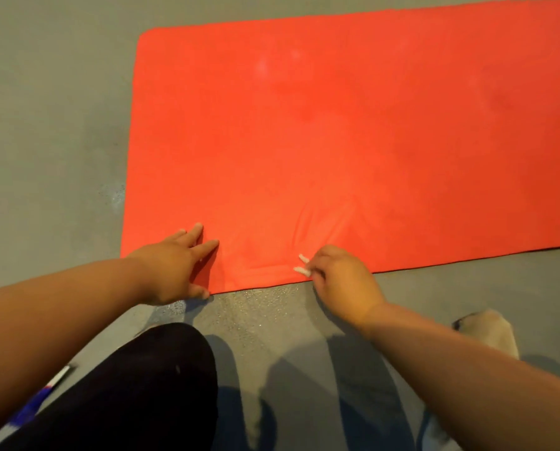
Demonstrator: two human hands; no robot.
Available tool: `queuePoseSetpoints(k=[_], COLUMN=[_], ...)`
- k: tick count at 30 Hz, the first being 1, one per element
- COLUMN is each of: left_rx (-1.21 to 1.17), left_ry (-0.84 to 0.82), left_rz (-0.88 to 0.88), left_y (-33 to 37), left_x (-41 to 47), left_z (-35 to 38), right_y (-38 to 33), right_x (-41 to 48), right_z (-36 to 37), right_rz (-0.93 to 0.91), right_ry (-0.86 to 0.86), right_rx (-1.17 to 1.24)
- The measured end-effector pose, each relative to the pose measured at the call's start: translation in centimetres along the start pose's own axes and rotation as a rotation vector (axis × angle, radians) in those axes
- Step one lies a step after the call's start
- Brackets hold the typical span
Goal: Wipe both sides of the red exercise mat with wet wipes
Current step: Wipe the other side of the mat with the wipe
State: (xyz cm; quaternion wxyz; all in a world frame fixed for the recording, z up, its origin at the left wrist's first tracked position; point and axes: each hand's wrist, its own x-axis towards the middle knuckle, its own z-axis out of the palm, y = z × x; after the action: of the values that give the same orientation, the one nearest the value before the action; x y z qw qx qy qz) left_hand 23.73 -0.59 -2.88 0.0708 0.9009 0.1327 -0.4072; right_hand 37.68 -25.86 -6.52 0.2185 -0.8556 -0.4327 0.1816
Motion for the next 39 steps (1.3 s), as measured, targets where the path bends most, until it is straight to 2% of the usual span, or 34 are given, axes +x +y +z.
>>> queuePoseSetpoints(k=[3,5,6,8,11,12,13,14,16,18,19,21,23,24,25,26,29,30,31,33,36,37,39], left_rx=[-0.012,-0.013,-0.013,-0.03,-0.064,-0.055,-0.039,-0.021,0.004,0.002,-0.007,-0.04,-0.085,-0.098,-0.098,-0.093,-0.102,-0.106,-0.106,-0.112,-0.137,-0.158,-0.196], left_ry=[0.025,0.14,0.222,0.36,0.421,0.433,0.449,0.47,0.501,0.48,0.463,0.425,0.397,0.406,0.416,0.418,0.423,0.431,0.45,0.497,0.528,0.534,0.563], left_rz=[-0.024,-0.022,-0.006,0.037,0.069,0.085,0.104,0.125,0.15,0.151,0.138,0.114,0.099,0.101,0.11,0.117,0.128,0.144,0.162,0.152,0.115,0.113,0.103], left_y=[0.1,-0.1,-0.3,-0.7,-1.3,-1.4,-1.4,-1.5,-1.7,-2.1,-2.5,-3.1,-3.7,-3.9,-3.9,-4.0,-4.6,-4.9,-5.3,-5.9,-6.2,-6.2,-6.7], left_x=[-0.2,-0.1,0.2,1.0,2.7,3.4,4.1,4.6,5.5,6.1,6.4,7.1,7.7,7.8,7.8,7.8,8.0,8.0,7.9,8.0,8.2,8.2,8.2], left_z=[0.0,-0.5,-0.9,-1.8,-2.6,-2.7,-2.7,-2.6,-2.4,-2.6,-2.9,-3.4,-3.5,-3.5,-3.3,-3.2,-3.2,-3.4,-3.5,-3.3,-2.7,-2.7,-2.7], right_y=[4.0,5.6,5.0,1.8,-2.6,-2.0,-0.6,0.8,4.5,5.8,4.7,0.4,-3.1,-3.1,-1.8,0.2,5.6,6.0,5.2,1.0,-5.0,-4.9,-2.2], right_x=[3.7,4.7,4.5,2.7,0.1,1.2,3.2,5.4,9.4,11.4,11.7,10.8,8.4,8.2,8.8,10.0,13.4,14.2,14.6,14.4,12.0,12.3,14.1], right_z=[-3.2,-4.3,-3.5,-0.4,2.9,2.3,1.3,-0.2,-3.3,-4.8,-4.1,-1.3,1.0,1.1,0.3,-0.9,-5.3,-5.6,-4.8,-1.7,2.2,2.0,-0.2], right_rz=[0.309,0.49,0.519,0.383,-0.051,-0.105,-0.053,0.073,0.408,0.712,0.722,0.505,0.12,-0.014,-0.044,0.045,0.566,0.655,0.655,0.49,-0.025,-0.117,0.0], right_ry=[0.18,0.315,0.313,0.229,0.035,0.006,0.025,0.081,0.28,0.409,0.407,0.283,0.067,-0.038,-0.062,0.001,0.33,0.369,0.362,0.275,0.005,-0.074,-0.069], right_rx=[0.001,-0.019,-0.036,0.006,0.071,0.067,0.054,0.032,0.015,0.112,0.111,0.111,0.067,0.038,0.014,0.008,-0.011,-0.008,-0.016,0.011,0.019,0.025,-0.023])
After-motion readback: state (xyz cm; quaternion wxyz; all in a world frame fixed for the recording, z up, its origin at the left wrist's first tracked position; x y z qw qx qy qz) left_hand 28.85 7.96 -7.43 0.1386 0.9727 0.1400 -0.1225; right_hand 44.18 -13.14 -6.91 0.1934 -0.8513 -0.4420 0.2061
